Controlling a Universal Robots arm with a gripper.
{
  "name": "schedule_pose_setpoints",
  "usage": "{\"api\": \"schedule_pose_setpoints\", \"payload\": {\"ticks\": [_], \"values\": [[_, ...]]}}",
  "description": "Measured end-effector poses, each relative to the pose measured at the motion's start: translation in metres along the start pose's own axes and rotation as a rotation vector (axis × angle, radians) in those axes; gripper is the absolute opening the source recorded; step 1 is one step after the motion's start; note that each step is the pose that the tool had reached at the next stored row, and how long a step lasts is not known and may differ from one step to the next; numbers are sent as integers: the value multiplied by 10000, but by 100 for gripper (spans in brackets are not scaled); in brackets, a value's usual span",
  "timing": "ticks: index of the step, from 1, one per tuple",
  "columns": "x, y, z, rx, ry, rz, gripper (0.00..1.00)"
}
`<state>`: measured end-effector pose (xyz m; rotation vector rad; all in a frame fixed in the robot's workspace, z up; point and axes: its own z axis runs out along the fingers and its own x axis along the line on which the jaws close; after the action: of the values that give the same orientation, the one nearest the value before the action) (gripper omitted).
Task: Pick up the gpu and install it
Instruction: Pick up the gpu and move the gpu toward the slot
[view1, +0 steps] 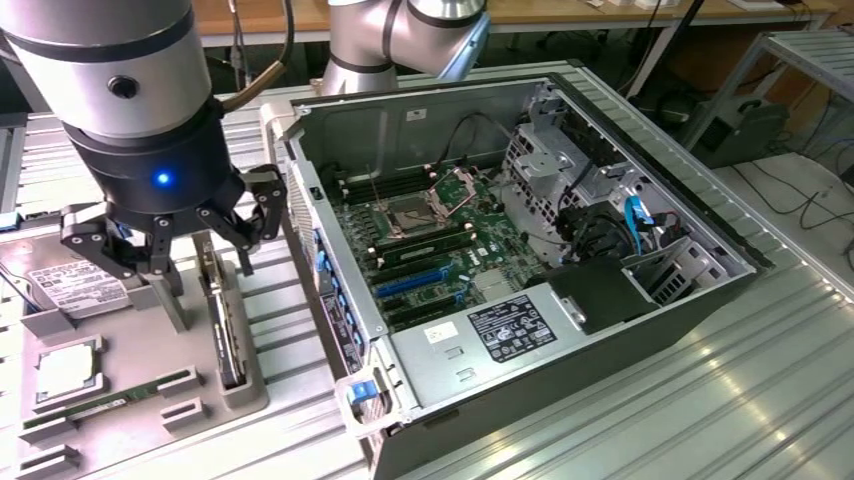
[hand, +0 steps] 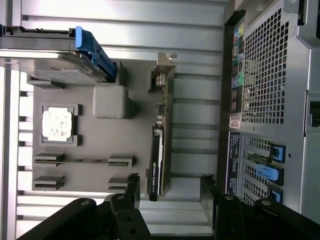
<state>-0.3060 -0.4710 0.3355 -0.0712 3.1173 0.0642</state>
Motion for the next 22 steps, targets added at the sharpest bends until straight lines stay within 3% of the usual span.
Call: {"api": "schedule_pose_setpoints", "payload": {"ticks": [7, 13, 22], "values": [[4, 15, 94, 0, -1, 1, 60], [5, 93, 138, -1, -3, 12, 60], [46, 92, 214, 0, -1, 12, 60]]}}
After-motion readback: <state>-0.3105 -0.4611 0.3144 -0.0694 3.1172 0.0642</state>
